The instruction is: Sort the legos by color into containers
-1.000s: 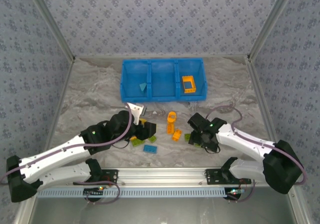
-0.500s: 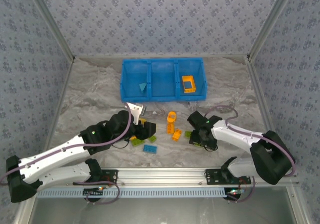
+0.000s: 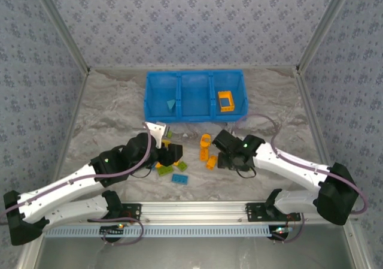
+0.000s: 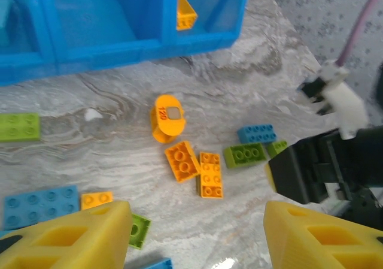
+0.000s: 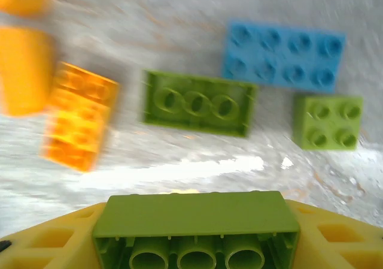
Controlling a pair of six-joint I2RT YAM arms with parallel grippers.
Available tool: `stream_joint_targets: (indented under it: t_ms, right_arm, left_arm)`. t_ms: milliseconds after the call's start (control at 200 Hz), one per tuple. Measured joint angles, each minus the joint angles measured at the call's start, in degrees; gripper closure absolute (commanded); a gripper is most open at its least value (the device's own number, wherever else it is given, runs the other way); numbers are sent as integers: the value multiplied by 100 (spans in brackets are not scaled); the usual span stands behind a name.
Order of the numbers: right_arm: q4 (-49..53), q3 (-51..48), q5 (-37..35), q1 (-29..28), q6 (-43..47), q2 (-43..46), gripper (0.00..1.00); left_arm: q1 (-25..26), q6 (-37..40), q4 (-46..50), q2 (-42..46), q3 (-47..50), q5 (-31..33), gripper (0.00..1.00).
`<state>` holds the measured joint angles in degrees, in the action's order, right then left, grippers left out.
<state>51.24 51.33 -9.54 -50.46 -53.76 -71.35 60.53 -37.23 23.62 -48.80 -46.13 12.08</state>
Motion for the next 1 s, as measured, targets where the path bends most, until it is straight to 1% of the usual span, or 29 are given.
stream_joint_targets:
  t_ms: [85, 215, 355, 475, 585, 660, 729, 899, 999]
  right_arm:
    - [28, 933, -166, -9, 203, -555, 41]
    - [-181, 2636, -313, 122, 702, -1998, 42]
    - [-348, 4142, -304, 575, 1250, -3394, 42]
    - [-391, 5064, -203, 986, 1587, -4295, 43]
    - [-361, 5700, -153, 1239, 1867, -4975, 43]
    - [-291, 6116, -107, 1318, 2024, -5386, 43]
    - [-256, 6389, -57, 1338, 2131, -5681, 41]
    - [-151, 6531, 46, 1335, 2216, -5925, 34]
    - [-118, 6540, 59, 1342, 2214, -5956, 32]
  left_arm:
    - [-234, 0, 13, 4, -127, 57, 39]
    - [-732, 11, 17, -2, -361, 15, 39]
    - [-907, 125, 39, -59, -872, -7, 39]
    - [-997, 205, 33, -59, -1106, -7, 39]
    - [-1029, 221, 63, -72, -1115, -9, 39]
    - [-1029, 221, 68, -92, -1115, -15, 39]
    - [-1029, 221, 66, -105, -1115, -31, 39]
    - [-1027, 216, 83, -164, -1113, -28, 39]
    - [-1029, 203, 87, -216, -1104, -31, 39]
